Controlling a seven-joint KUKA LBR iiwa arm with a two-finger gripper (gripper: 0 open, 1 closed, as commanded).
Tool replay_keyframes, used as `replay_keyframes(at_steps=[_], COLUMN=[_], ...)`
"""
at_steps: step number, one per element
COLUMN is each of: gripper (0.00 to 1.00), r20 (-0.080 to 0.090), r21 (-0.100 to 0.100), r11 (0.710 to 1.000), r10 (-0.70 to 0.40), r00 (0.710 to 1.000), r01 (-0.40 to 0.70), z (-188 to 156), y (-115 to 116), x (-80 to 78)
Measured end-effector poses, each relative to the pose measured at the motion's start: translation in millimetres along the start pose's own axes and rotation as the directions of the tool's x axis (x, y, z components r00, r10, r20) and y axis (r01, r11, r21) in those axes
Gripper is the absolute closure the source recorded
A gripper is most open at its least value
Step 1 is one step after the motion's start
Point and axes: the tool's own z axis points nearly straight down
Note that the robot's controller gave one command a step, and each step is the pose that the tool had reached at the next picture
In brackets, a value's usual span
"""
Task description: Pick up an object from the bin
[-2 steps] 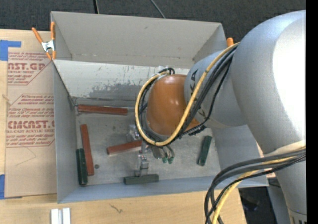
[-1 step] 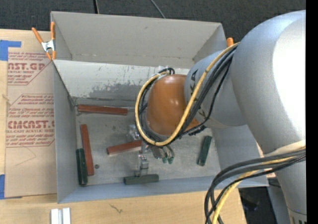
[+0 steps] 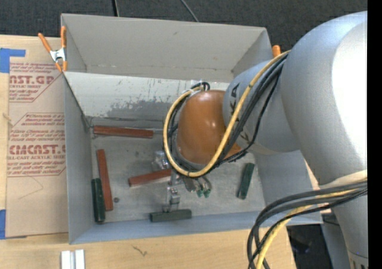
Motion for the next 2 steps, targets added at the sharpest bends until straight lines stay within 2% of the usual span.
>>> replay_keyframes(at_steps=[1,2], gripper=[0.00,1.00], r20=[-0.013,-0.011], r21=[0.001,-0.002], r11=[0.997,0.989], r10=[0.073,-0.147], r00=[0.997,0.989], r01=[-0.073,0.147], z=[3,6], y=[18,5], x=[-32.1,-78.4])
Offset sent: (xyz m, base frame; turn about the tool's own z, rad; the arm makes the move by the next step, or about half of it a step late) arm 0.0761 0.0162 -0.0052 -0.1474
